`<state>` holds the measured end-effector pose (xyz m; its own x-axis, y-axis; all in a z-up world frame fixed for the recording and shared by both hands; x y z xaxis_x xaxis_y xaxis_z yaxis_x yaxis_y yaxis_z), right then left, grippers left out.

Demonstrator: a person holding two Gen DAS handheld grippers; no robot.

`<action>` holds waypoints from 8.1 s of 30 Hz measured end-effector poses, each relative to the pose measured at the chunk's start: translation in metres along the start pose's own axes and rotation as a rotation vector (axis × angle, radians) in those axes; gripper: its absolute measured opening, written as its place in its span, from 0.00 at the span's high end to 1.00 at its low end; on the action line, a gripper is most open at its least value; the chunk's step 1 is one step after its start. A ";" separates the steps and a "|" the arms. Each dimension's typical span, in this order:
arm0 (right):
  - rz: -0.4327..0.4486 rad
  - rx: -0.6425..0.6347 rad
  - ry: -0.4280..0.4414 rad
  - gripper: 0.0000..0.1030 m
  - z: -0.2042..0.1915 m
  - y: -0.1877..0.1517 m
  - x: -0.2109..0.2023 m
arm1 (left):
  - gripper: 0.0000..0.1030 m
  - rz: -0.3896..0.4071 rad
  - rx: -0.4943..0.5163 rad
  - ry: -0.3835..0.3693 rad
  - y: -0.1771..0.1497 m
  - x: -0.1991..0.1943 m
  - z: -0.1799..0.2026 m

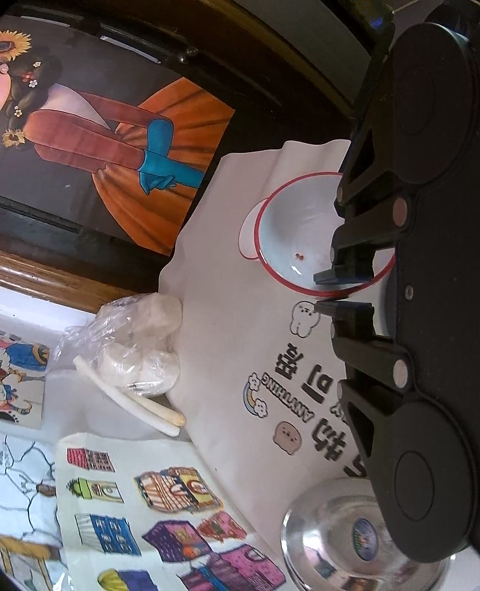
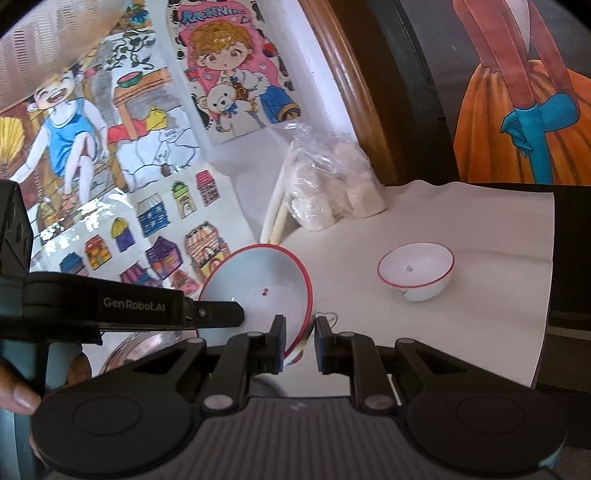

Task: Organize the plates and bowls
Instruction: 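Carry the white bowl with both tools and lower it into the steel bowl, then open both tools and lift them off the white bowl, then move both tools to the second white red-rimmed bowl, then close the left tool on the second white bowl rim while the right tool grips it too, then lift the white bowl with both tools and carry it toward the steel bowl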

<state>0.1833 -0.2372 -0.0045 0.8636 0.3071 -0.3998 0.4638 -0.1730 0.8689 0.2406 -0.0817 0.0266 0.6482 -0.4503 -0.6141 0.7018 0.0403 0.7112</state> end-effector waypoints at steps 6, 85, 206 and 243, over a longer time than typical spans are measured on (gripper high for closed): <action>-0.027 -0.011 0.025 0.82 -0.014 -0.010 -0.011 | 0.92 -0.007 -0.039 0.005 -0.018 -0.015 -0.011; -0.247 -0.068 0.072 0.78 -0.034 -0.040 0.001 | 0.76 -0.162 -0.118 0.075 -0.067 -0.025 -0.044; -0.083 0.066 -0.166 0.81 0.145 0.013 0.109 | 0.90 -0.213 0.118 0.031 0.045 0.200 0.059; 0.004 0.015 -0.086 0.81 0.061 0.022 0.014 | 0.90 -0.047 0.065 0.020 0.027 0.051 0.052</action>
<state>0.2176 -0.2934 -0.0090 0.8789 0.2249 -0.4207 0.4629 -0.1886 0.8661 0.2773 -0.1499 0.0321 0.6207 -0.4328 -0.6537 0.7117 -0.0387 0.7014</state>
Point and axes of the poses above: each gripper's, at about its wrist camera, not at the fingertips, and x roughly the way its jaws point, z to its right, y to its top, the point moved 6 cm from there along x, roughly the way its jaws point, and after that the axes turned 7 degrees about -x, right-handed, at the moved point
